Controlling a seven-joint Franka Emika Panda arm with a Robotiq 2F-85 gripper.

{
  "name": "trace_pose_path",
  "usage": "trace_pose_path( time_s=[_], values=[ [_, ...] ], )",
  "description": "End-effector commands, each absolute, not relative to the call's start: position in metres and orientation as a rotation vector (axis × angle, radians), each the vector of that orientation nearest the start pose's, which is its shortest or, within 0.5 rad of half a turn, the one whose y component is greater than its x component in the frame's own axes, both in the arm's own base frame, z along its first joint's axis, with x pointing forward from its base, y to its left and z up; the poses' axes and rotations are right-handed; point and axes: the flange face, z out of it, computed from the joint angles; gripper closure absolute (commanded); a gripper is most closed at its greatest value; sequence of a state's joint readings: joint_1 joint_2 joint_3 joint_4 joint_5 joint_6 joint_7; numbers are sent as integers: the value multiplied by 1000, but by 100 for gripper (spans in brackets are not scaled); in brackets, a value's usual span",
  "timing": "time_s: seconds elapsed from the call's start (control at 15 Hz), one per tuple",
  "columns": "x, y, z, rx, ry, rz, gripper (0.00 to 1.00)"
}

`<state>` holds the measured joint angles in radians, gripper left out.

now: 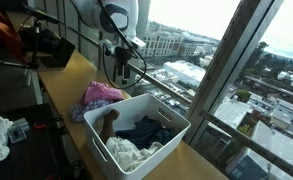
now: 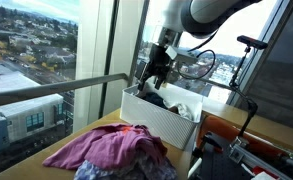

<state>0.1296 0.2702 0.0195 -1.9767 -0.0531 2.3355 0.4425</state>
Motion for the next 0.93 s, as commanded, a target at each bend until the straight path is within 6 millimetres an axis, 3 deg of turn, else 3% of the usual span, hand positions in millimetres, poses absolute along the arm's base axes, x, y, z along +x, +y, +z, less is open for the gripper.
trace_pose_path(
  time_s=[0.0, 0.53, 0.87],
  values=[
    [599, 49, 345, -3125, 473, -134, 0],
    [590, -35, 258, -3187, 674, 67, 0],
    [567, -69, 263, -3169, 765, 189, 0]
  ],
)
